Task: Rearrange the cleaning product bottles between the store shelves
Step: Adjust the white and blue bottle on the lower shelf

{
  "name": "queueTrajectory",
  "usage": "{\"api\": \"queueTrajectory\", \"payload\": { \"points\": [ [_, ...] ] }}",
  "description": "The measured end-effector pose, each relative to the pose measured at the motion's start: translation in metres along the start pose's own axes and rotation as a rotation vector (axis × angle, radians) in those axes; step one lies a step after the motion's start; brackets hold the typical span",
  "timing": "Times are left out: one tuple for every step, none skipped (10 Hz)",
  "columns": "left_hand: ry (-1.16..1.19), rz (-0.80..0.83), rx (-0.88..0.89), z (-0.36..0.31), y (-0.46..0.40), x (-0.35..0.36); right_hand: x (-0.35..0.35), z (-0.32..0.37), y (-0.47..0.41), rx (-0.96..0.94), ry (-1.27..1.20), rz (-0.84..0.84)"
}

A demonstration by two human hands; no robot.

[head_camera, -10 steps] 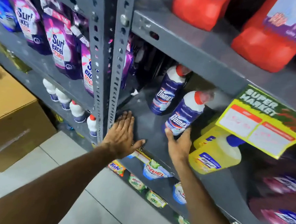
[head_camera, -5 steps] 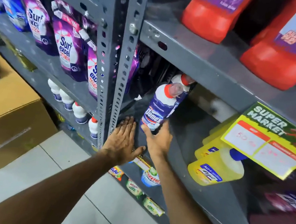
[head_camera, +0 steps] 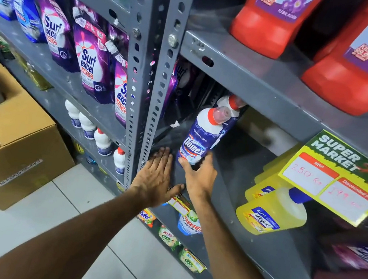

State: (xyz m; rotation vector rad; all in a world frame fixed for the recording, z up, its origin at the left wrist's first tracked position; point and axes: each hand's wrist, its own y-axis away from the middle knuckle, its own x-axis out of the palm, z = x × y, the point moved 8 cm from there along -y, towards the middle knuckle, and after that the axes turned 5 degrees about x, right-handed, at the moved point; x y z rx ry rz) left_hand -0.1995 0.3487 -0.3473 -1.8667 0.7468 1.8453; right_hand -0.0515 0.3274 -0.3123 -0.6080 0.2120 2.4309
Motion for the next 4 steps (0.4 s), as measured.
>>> {"api": "queueTrajectory", "payload": {
  "points": [
    [0.000,-0.003,0.000,0.000,0.000,-0.001,0.001,-0.002,-0.002,-0.002,-0.006,0.002],
    [-0.005,-0.003,0.008,0.000,0.001,-0.001,0.000,0.000,0.001,0.003,-0.016,0.000],
    [-0.001,0.025,0.006,0.002,-0.001,0.001,-0.005,0.000,0.003,0.014,-0.093,0.021],
    [0.037,0.025,-0.005,0.003,0.001,-0.004,-0.022,0.005,0.017,-0.026,-0.176,0.021]
  ]
}}
